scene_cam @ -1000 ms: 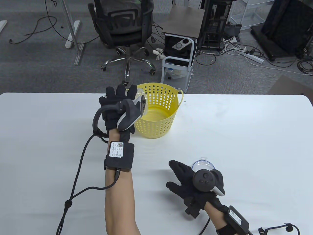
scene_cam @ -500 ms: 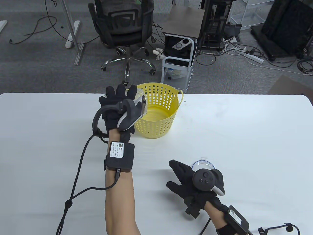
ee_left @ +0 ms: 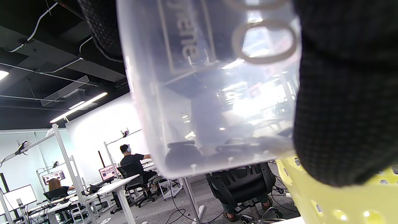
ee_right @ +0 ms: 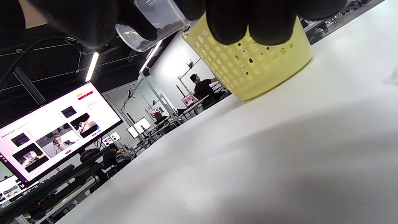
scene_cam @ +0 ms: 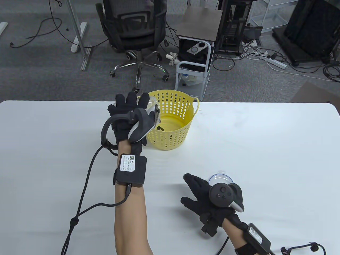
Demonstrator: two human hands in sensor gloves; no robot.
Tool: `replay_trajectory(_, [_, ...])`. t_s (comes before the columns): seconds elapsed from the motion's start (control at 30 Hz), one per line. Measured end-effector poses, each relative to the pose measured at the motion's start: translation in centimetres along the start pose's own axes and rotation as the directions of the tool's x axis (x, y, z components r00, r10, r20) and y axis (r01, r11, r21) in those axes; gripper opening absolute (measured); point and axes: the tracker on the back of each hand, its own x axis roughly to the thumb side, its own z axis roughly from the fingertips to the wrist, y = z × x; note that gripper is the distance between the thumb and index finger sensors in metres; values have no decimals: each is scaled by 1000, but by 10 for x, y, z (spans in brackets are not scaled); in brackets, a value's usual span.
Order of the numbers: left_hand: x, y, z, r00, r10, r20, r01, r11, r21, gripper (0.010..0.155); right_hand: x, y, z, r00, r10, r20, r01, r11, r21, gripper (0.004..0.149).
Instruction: Pour Go stones into a laundry basket
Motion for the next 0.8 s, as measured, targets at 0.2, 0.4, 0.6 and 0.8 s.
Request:
replay_trajectory(0.2, [0,0,0,1000,-2,-2,2,1000,1,126,0,0,0,1000,4,1,-4,1000,3,85])
replay_trajectory(0.4, [0,0,0,1000,-2,-3,2,1000,5,126,0,1,0,1000,8,1,-8,1000,6,84])
replay_trajectory(0.6, [0,0,1,1000,-6,-1,6,1000,5,126,0,0,0,1000,5,-1,-5,1000,5,84])
replay_trajectory(0.8, [0,0,1,1000,-7,1,7,1000,3,126,0,0,0,1000,6,1,-6,1000,4,84])
